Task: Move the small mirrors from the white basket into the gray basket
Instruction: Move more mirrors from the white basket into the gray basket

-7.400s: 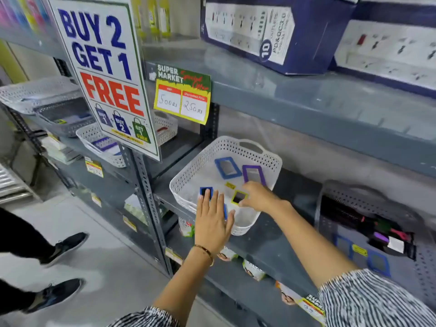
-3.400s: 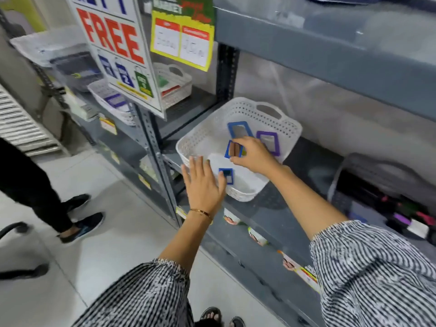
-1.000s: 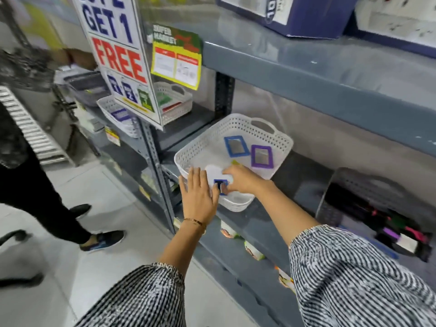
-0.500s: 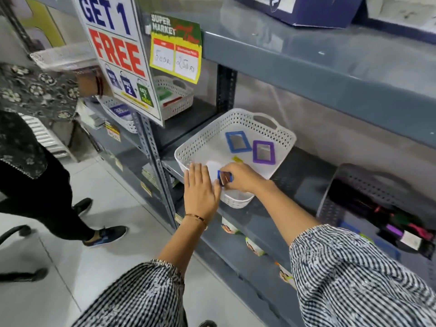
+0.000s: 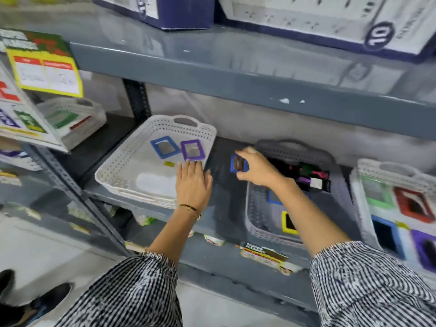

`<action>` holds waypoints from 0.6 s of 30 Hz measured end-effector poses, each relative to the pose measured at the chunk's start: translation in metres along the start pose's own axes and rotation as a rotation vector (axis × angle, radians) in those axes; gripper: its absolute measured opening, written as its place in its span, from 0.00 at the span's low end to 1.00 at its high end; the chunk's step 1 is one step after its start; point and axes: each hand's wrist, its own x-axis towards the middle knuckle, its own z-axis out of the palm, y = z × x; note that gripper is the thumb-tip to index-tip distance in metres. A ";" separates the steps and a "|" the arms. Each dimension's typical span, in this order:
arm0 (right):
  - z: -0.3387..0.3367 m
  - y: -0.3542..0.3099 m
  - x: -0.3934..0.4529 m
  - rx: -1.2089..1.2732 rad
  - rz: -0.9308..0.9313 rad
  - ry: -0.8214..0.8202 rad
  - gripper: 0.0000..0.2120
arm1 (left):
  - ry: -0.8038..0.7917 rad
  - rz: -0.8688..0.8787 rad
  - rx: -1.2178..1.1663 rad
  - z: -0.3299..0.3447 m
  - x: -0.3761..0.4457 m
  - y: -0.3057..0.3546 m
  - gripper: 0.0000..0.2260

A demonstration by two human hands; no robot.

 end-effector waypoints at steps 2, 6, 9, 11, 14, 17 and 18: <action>-0.008 0.026 -0.015 -0.039 0.087 -0.012 0.24 | -0.014 0.020 -0.022 0.005 0.002 0.009 0.16; -0.013 0.062 -0.038 -0.119 0.246 -0.090 0.23 | -0.042 0.019 -0.034 0.012 0.001 0.011 0.15; -0.009 0.077 -0.049 -0.136 0.309 -0.144 0.23 | -0.064 0.048 -0.035 0.015 -0.002 0.008 0.15; -0.004 0.085 -0.051 -0.180 0.325 -0.168 0.13 | -0.086 0.078 -0.008 0.017 -0.003 0.007 0.15; 0.003 0.090 -0.052 -0.215 0.336 -0.197 0.13 | -0.105 0.089 0.017 0.017 -0.003 0.008 0.16; 0.006 0.092 -0.053 -0.212 0.331 -0.209 0.21 | -0.101 0.096 0.021 0.018 -0.004 0.008 0.16; 0.008 0.094 -0.053 -0.208 0.328 -0.213 0.21 | -0.102 0.098 0.022 0.018 -0.004 0.008 0.16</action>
